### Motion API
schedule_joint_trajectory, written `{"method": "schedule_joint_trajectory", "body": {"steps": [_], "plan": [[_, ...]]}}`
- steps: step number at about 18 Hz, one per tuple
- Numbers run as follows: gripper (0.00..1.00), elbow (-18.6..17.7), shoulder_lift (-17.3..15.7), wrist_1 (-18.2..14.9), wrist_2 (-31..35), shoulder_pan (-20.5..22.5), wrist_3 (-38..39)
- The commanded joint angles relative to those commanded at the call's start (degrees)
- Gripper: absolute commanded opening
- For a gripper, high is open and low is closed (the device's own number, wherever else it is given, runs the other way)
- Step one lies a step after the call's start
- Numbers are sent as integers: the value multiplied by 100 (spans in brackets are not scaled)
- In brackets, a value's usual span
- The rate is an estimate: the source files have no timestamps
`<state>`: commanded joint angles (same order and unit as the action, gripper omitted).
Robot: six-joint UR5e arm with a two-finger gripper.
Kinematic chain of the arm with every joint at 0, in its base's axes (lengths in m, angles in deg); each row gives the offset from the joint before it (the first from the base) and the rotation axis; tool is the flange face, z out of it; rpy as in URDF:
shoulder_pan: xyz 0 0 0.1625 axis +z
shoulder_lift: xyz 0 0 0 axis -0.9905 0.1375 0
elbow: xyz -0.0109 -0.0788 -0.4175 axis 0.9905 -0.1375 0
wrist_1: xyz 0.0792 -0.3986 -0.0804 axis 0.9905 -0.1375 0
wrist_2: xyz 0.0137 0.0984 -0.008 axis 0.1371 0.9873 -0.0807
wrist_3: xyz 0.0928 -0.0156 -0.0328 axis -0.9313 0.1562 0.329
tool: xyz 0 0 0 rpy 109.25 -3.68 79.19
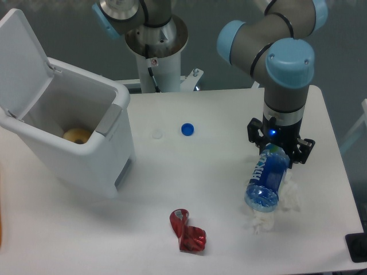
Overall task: Place the plastic bottle in the trash can
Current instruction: 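Carry the held blue-labeled water bottle with the gripper toward the white bin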
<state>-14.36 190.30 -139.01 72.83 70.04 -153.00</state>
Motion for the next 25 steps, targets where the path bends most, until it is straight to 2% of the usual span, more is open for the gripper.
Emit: {"method": "schedule_joint_trajectory", "body": {"steps": [3, 8, 12, 15, 18, 21, 25], "plan": [[37, 0, -105, -61, 9, 18, 0], [37, 202, -184, -97, 26, -78, 44], [37, 132, -658, -299, -35, -456, 157], [38, 88, -992, -351, -149, -956, 623], [38, -149, -1484, -606, -394, -1352, 685], [38, -211, -1950, -896, -790, -1572, 931], [40, -202, -2250, -923, -1107, -2046, 1641]]}}
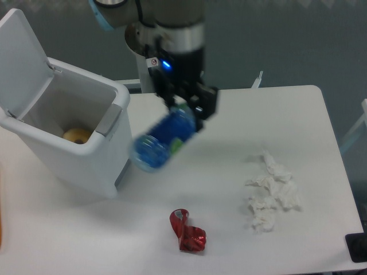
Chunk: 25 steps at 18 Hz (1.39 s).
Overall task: Place the plastic bottle in the trash can
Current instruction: 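Carry the held blue-labeled water bottle with the gripper toward the white bin, then position the bottle over the bin opening and lower it inside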
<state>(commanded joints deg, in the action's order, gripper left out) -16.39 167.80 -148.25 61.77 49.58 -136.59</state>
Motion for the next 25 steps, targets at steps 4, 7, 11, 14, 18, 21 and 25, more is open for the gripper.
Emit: {"method": "schedule_joint_trajectory", "body": {"steps": [4, 7, 11, 14, 18, 21, 25], "plan": [[41, 44, 35, 44, -299, -519, 870], [42, -44, 26, 184, -352, -958, 1415], [43, -184, 184, 606, -370, -1371, 1996], [46, -307, 316, 800, -370, -1513, 2024], [49, -579, 325, 809, -370, -1548, 2006], [53, -703, 202, 791, -361, -1540, 1962], [73, -703, 149, 747, -370, -1504, 1953]]}}
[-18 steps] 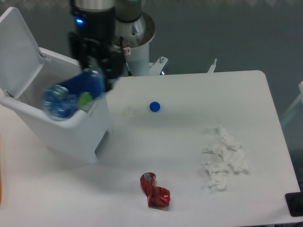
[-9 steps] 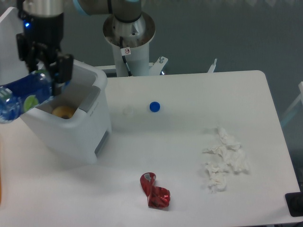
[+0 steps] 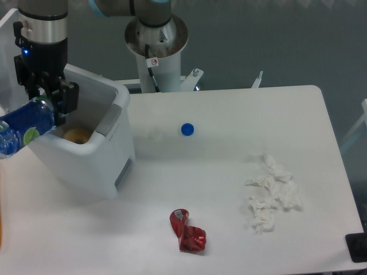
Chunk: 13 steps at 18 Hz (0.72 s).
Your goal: Place the plastic bottle in the trash can
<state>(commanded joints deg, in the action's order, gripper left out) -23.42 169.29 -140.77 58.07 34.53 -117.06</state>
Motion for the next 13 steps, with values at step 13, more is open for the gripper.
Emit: {"method": "schedule_joint_trajectory", "body": {"steps": [13], "plan": [[100, 35, -254, -9, 0, 254, -17]]}}
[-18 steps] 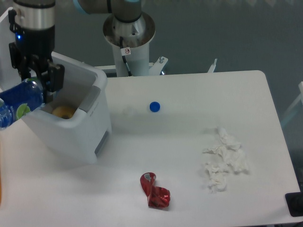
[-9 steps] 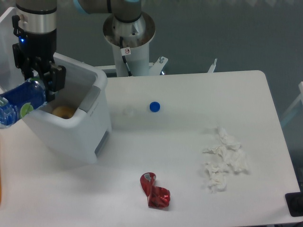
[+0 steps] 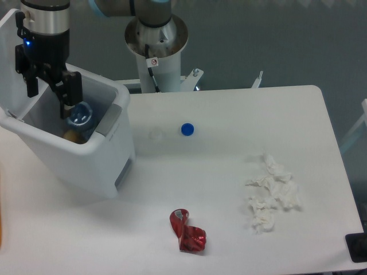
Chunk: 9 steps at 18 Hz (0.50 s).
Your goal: Place the plastic bottle in the trash can
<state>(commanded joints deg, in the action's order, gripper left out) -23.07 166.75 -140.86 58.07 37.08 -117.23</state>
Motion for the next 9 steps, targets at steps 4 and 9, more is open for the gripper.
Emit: {"method": "schedule_joint_trajectory", "body": {"steps": [4, 9], "plan": [[100, 27, -9, -17, 9, 798, -797], [100, -53, 279, 44, 26, 2169, -1538]]}}
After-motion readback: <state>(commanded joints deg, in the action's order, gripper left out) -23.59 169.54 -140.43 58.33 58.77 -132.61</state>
